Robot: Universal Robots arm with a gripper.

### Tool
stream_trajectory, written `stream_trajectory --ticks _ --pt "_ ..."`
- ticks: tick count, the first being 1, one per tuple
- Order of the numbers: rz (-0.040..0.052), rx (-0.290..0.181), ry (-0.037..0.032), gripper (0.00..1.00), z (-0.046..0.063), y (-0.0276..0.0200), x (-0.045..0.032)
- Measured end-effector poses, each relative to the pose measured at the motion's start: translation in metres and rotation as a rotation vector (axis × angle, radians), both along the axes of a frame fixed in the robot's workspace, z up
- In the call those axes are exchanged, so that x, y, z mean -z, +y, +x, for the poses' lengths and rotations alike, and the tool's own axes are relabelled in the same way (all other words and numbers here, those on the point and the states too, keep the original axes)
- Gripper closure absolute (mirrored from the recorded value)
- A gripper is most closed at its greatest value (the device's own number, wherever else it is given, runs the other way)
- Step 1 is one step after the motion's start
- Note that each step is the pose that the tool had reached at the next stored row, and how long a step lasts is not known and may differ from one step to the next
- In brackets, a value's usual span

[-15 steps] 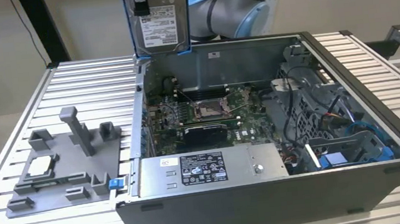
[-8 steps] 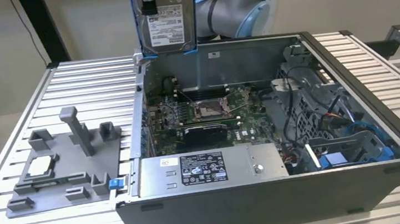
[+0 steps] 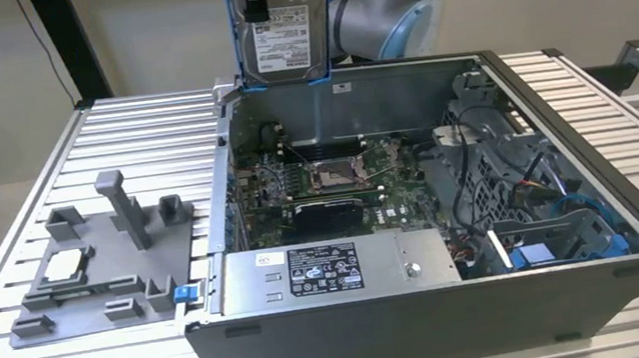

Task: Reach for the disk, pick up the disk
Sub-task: 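Pick up the disk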

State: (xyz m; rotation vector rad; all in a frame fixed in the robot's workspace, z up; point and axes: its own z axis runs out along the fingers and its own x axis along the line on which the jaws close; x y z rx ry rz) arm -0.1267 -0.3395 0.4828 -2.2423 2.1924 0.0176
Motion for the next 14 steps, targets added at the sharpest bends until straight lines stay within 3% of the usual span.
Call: stream_trajectory --ticks 14 --pt "0.0000 0.000 0.0001 1.00 0.029 0.0000 0.0000"
